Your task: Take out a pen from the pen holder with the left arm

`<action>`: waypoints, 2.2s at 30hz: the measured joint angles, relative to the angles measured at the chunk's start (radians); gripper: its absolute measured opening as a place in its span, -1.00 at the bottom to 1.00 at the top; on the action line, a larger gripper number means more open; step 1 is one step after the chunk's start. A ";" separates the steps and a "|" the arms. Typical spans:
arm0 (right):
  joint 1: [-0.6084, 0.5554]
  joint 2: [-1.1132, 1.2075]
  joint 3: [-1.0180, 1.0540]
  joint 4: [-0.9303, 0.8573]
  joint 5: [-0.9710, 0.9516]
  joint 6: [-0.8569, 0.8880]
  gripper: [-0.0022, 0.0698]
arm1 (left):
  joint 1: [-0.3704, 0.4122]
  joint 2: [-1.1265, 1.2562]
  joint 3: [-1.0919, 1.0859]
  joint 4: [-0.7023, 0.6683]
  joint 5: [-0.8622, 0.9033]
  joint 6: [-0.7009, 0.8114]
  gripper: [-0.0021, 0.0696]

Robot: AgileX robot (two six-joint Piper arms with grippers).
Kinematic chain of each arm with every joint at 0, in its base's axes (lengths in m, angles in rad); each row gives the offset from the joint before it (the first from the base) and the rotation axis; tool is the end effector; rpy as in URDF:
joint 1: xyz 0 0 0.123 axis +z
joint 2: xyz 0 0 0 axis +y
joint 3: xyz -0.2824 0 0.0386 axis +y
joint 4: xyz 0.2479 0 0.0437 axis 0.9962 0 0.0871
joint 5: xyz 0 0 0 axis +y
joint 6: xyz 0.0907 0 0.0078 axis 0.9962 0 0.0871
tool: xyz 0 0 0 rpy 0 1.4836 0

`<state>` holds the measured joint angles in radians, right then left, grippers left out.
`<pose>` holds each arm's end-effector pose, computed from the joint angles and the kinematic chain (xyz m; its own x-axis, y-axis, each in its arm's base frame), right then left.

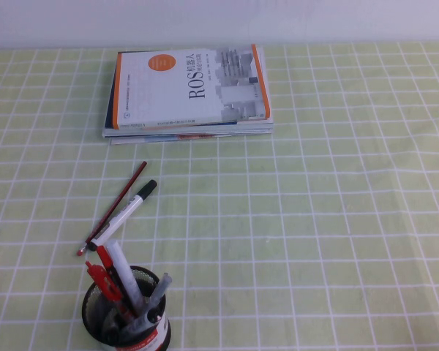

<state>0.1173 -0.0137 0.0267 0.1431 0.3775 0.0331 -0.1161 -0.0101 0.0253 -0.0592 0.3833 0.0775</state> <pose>0.0514 0.0109 0.1712 -0.3168 0.1291 -0.9397 -0.1159 0.9780 0.1734 0.0518 -0.0081 0.1707 -0.3005 0.0578 -0.9520 0.1436 0.9895 0.0147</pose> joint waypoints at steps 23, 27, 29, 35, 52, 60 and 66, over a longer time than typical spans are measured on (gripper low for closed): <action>0.000 0.000 0.000 0.000 0.000 0.000 -0.97 | 0.000 0.000 0.000 -0.456 -0.228 -0.010 -0.95; 0.000 0.000 0.000 0.000 0.000 0.000 -0.97 | 0.000 0.000 0.000 -0.490 -0.246 -0.005 -0.95; 0.000 0.000 0.000 0.000 0.000 0.000 -0.97 | 0.000 0.000 0.000 -0.504 -0.256 -0.005 -0.95; 0.000 0.000 0.000 0.000 0.000 0.000 -0.97 | 0.000 0.014 -0.035 -0.556 -0.206 -0.027 -0.95; 0.000 0.000 0.000 0.000 0.000 0.000 -0.97 | 0.000 0.592 -0.538 -0.557 0.122 0.321 -0.95; 0.000 0.000 0.000 0.000 0.000 0.000 -0.97 | 0.000 0.668 -0.550 -0.579 0.122 0.432 -0.95; 0.000 0.000 0.000 0.000 0.000 0.000 -0.97 | 0.000 0.655 -0.537 -0.637 0.138 0.514 -0.95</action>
<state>0.1173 -0.0137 0.0267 0.1431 0.3775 0.0331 -0.1161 0.6446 -0.5122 -0.6966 0.5208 0.5920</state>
